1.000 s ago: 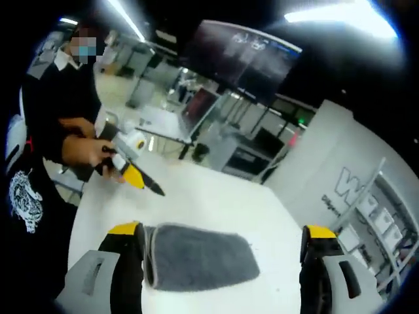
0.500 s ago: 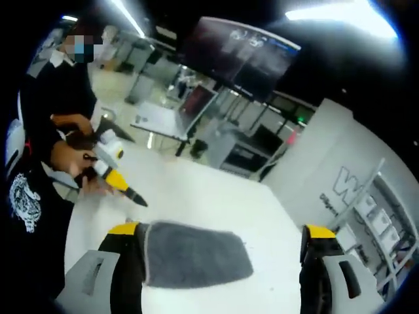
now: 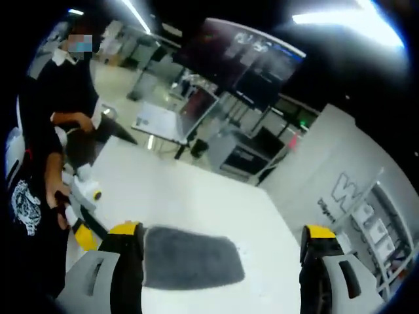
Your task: Open the folded towel by lifting each exposed corner and separating the folded layers until the towel lies flat within the target outline without major curled edges
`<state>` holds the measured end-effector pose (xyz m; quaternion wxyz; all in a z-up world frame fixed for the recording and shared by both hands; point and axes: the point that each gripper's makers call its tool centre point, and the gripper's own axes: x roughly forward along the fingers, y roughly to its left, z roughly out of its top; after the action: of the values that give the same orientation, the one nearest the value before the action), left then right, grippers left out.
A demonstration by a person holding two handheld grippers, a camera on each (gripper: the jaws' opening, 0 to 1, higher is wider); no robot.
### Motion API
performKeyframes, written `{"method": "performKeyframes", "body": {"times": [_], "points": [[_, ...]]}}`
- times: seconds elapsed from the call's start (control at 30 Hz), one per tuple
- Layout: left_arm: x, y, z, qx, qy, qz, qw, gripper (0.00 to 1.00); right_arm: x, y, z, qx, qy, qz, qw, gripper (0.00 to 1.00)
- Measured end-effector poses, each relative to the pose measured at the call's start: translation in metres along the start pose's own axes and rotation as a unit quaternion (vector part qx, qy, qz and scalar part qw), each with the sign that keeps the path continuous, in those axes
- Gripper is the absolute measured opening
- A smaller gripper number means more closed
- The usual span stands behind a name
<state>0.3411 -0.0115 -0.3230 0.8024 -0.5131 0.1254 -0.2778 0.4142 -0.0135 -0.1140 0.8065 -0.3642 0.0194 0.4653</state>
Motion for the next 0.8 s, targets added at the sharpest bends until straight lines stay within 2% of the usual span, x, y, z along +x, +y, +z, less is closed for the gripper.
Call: {"method": "performKeyframes", "body": {"times": [0.17,0.5,0.57,0.63,0.8], "points": [[0.015,0.015,0.002,-0.002,-0.009,0.02,0.9998,1.0,0.001,0.008,0.001,-0.011,0.006,0.004,0.9999,1.0],[0.03,0.022,0.004,-0.02,-0.01,0.024,0.9995,0.99,0.003,0.012,-0.002,-0.012,0.004,0.009,0.9999,1.0],[0.034,0.021,0.006,-0.011,-0.013,0.024,0.9996,0.99,0.005,0.012,-0.003,-0.011,0.003,0.007,0.9999,1.0],[0.036,0.019,0.01,0.02,-0.026,0.02,0.9993,1.0,0.005,0.013,-0.004,-0.01,0.002,0.008,0.9999,1.0],[0.036,0.022,0.009,0.016,-0.029,0.024,0.9992,1.0,0.008,0.017,-0.012,-0.007,0.008,0.011,0.9999,1.0]]}}
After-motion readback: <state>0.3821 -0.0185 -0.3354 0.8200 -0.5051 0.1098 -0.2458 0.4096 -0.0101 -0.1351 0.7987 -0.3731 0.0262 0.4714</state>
